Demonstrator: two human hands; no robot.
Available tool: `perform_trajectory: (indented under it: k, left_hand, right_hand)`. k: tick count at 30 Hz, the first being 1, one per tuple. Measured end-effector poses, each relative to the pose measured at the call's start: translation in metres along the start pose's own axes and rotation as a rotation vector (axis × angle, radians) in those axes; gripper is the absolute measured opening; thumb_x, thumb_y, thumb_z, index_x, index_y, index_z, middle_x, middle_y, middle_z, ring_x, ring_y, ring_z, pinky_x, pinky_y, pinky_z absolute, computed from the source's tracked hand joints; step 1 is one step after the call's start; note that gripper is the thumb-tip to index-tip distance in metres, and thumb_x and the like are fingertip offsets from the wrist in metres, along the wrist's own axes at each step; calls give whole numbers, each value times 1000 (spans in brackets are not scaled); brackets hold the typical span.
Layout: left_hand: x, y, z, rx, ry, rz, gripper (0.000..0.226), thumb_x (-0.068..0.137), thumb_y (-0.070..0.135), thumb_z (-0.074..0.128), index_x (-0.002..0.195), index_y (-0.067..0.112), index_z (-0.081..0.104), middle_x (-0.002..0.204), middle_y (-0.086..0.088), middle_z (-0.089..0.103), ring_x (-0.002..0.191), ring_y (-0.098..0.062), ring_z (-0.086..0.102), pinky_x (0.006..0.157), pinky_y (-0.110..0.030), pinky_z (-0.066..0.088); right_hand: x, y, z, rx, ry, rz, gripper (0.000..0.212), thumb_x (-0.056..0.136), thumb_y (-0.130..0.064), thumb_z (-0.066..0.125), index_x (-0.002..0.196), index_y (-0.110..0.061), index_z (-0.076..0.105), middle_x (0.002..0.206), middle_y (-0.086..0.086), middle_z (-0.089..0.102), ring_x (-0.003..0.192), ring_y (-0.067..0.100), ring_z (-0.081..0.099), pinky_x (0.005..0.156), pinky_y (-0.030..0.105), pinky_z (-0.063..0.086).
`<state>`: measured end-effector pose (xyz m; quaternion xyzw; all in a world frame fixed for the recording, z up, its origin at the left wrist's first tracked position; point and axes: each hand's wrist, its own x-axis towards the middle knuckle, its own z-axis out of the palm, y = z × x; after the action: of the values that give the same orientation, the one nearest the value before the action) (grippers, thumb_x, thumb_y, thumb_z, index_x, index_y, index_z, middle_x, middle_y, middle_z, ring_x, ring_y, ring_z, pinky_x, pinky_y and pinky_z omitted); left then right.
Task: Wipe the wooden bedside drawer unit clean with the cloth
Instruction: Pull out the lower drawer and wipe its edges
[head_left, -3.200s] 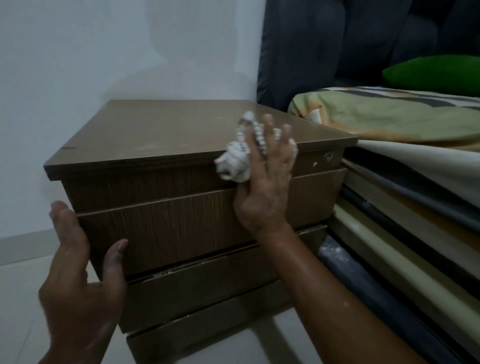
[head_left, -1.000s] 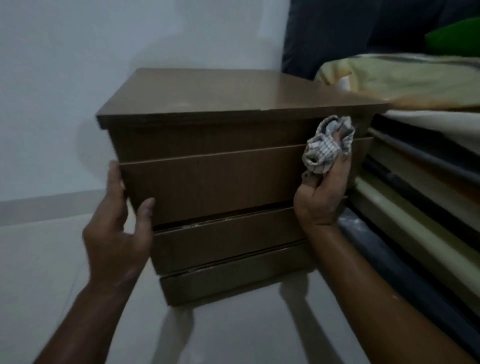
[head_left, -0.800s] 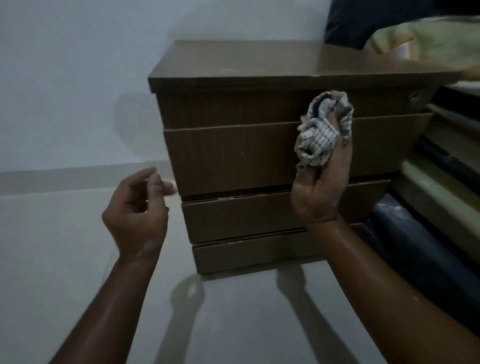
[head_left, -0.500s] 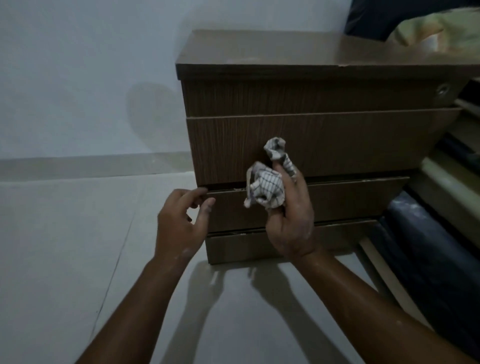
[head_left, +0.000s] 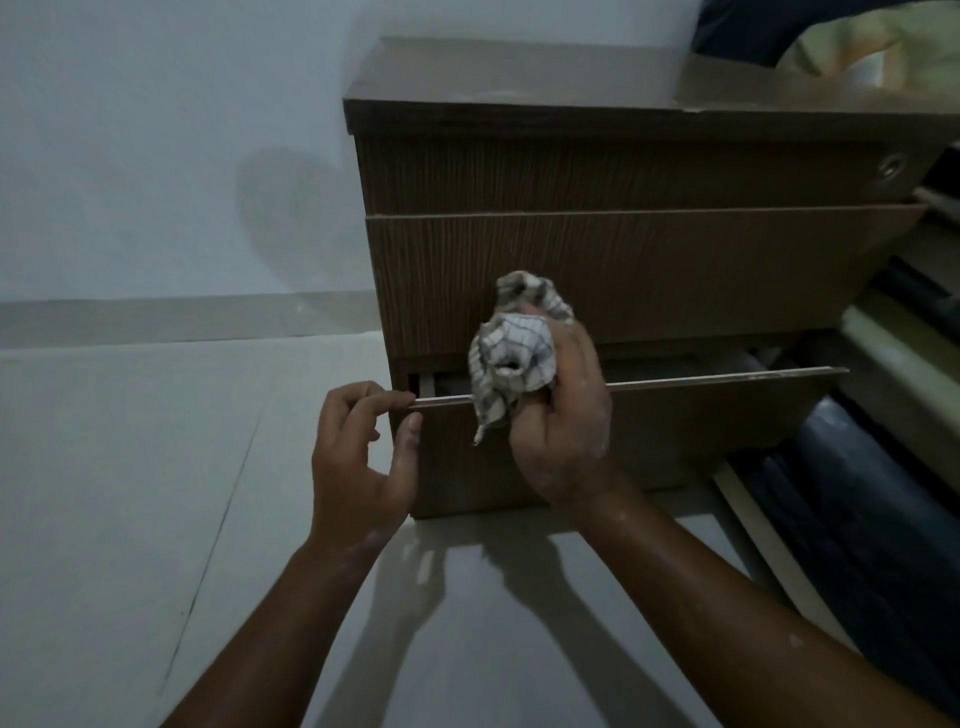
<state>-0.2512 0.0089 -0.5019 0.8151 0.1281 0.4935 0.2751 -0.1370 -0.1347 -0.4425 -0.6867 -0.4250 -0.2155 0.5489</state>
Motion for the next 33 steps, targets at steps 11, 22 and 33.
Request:
perform_trajectory:
  k: [11, 22, 33]
  left_hand:
    - [-15, -5, -2, 70, 47, -48, 11, 83, -11, 61, 77, -9, 70, 65, -14, 65, 64, -5, 42, 71, 3, 37]
    - [-11, 7, 4, 42, 20, 46, 44, 90, -4, 64, 132, -11, 58, 139, -24, 58, 121, -29, 66, 100, -33, 56]
    - [-12, 12, 8, 23, 51, 31, 35, 93, -2, 67, 126, -10, 64, 141, -24, 57, 110, -14, 66, 98, -7, 47]
  right_hand:
    - [-16, -28, 44, -510, -427, -134, 49, 89, -29, 50, 132, -8, 60, 131, 11, 61, 117, 29, 57, 99, 46, 43]
    - [-24, 3, 15, -561, -347, -156, 43, 85, -23, 46, 119, -6, 67, 117, 16, 67, 108, 33, 63, 94, 46, 49]
    - [-13, 95, -122, -670, -172, -43, 32, 85, -16, 50, 111, -7, 68, 106, 14, 68, 101, 30, 61, 93, 42, 45]
